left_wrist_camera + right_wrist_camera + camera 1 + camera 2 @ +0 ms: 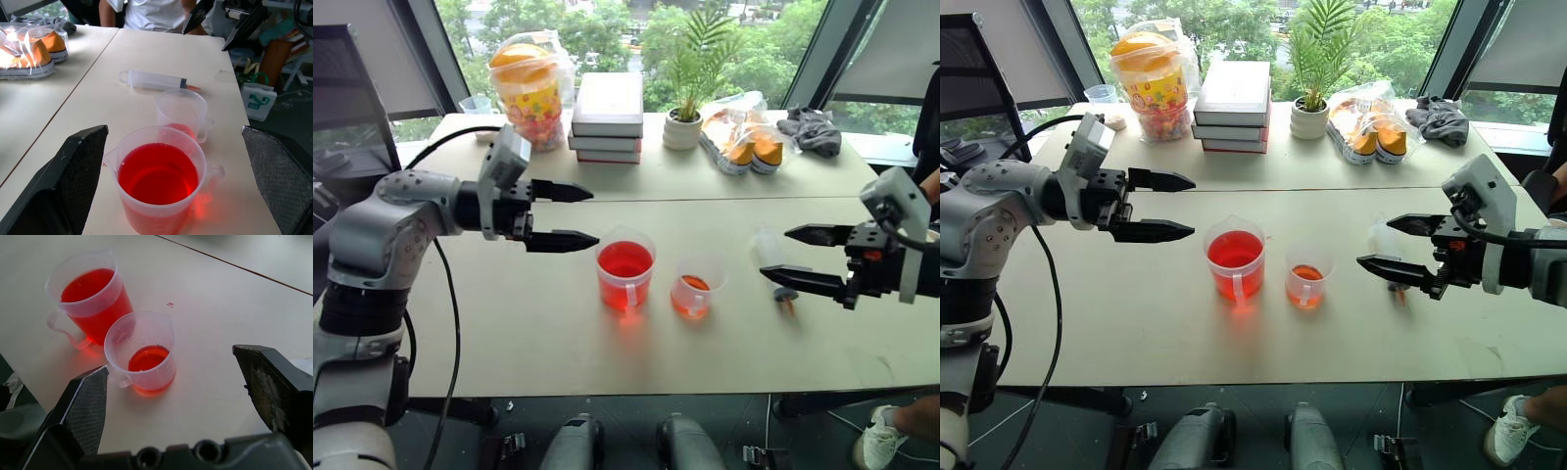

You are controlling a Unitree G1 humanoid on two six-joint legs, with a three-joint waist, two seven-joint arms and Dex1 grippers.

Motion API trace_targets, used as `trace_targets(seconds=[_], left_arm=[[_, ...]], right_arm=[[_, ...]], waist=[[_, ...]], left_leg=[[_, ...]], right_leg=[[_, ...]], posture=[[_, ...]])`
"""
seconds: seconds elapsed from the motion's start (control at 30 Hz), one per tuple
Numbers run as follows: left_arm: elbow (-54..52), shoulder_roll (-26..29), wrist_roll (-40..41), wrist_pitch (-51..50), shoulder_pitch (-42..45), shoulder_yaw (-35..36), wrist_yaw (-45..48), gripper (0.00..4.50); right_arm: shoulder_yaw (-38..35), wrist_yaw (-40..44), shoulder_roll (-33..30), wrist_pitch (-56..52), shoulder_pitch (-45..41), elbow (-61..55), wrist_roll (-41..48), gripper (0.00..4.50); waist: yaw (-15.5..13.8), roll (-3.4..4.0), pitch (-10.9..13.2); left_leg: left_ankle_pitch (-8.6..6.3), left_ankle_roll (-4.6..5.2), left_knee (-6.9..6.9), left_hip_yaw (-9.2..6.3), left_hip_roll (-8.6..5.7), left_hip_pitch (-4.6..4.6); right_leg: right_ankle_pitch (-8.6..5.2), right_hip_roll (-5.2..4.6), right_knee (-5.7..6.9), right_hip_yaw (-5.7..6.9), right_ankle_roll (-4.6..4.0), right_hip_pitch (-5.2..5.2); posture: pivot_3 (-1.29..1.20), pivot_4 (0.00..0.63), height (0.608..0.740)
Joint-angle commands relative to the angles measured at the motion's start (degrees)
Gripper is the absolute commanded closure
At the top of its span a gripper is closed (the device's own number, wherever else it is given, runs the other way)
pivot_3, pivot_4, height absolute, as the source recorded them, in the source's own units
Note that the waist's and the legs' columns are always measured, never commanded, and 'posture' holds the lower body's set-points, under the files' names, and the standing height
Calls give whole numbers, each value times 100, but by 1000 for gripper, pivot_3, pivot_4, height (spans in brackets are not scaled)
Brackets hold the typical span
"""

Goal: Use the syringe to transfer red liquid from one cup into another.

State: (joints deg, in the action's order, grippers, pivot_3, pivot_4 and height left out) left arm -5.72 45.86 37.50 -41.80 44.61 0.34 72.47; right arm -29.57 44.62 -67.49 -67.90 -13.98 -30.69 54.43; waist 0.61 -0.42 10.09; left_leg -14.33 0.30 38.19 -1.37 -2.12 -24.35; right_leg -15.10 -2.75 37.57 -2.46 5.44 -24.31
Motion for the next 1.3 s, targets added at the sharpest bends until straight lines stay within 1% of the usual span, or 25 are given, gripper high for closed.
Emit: trace_targets(seconds=[0.03, 0.13, 0.23, 0.37, 0.43, 0.53, 0.63, 0.73, 0.83, 1.07, 1.17, 1.27, 1.3], left_arm=[[-91, -46, 25, 107, 33, 57, -1, 0], [-51, -116, -19, 159, 52, 8, 15, 0], [8, -202, -47, 223, 88, -37, 43, 0], [73, -322, -117, 340, 113, -116, 59, 0], [64, -375, -123, 374, 89, -125, 47, 0], [35, -427, -133, 403, 37, -113, 25, 0], [-52, -483, -126, 407, -50, -90, -55, 0], [-143, -515, -97, 403, -136, -53, -131, 0], [-230, -525, -78, 392, -211, -21, -205, 0], [-323, -519, -54, 402, -300, 11, -302, 0], [-336, -522, -59, 426, -322, 11, -319, 0], [-326, -530, -69, 447, -317, 5, -322, 0], [-318, -532, -73, 455, -311, 1, -320, 0]], right_arm=[[161, -165, -217, -67, -209, 260, -150, 43], [670, -278, -373, -316, -518, 639, -246, 43], [1523, -499, -368, -819, -1321, 1388, -472, 43], [2705, -794, 62, -1460, -2723, 2682, -1076, 43], [3291, -861, 289, -1508, -3272, 3345, -1533, 43], [3967, -772, 524, -1429, -3799, 4120, -2060, 43], [4649, -574, 847, -1084, -4183, 4997, -2661, 43], [5095, -356, 1242, -752, -4489, 5777, -3145, 43], [5383, -138, 1576, -465, -4683, 6361, -3553, 43], [5642, 323, 2127, 19, -4961, 7281, -4264, 43], [5626, 495, 2266, 124, -5044, 7540, -4497, 857], [5607, 666, 2318, 150, -5069, 7592, -4682, 2419], [5590, 713, 2326, 134, -5079, 7589, -4729, 2857]], waist=[[1, 0, 0], [4, 0, 0], [13, 0, 0], [38, 1, 0], [25, 1, 0], [4, 1, 0], [3, 0, 0], [16, 0, 0], [23, 1, 0], [33, -1, -1], [39, -2, -1], [46, -2, -2], [50, -2, -2]], left_leg=[[0, 0, 0, 0, 0, 0], [0, 0, 2, 2, 0, 1], [0, 0, 1, 2, 0, 1], [0, -1, -1, 7, 1, 3], [0, -1, -5, 9, 1, 0], [0, -1, -13, 11, 0, -9], [0, -1, -16, 11, -2, -15], [0, 0, -16, 16, -4, -15], [0, 0, -16, 16, -4, -14], [0, 0, -10, 15, -4, -8], [0, 0, -6, 15, -4, -3], [0, -1, -6, 15, -4, -2], [0, -1, -7, 14, -3, -2]], right_leg=[[0, 0, 0, 0, 0, 0], [0, -1, 0, -1, 0, 1], [0, -1, 0, -2, -1, 0], [0, -2, -1, -7, -3, -3], [0, -3, -1, -9, -3, -10], [0, -3, -5, -10, -4, -21], [0, -4, -16, -8, -2, -23], [1, -4, -20, -10, -2, -21], [1, -2, -15, -9, -1, -22], [2, 1, -8, -8, 0, -18], [2, 2, -3, -8, 0, -14], [2, 4, 1, -8, 0, -15], [2, 5, 1, -8, 0, -15]], posture=[[0, 150, 740], [0, 150, 740], [0, 150, 740], [0, 150, 740], [0, 150, 740], [0, 150, 740], [0, 150, 740], [0, 150, 740], [0, 150, 740], [0, 150, 740], [0, 150, 740], [0, 150, 740], [0, 150, 740]])
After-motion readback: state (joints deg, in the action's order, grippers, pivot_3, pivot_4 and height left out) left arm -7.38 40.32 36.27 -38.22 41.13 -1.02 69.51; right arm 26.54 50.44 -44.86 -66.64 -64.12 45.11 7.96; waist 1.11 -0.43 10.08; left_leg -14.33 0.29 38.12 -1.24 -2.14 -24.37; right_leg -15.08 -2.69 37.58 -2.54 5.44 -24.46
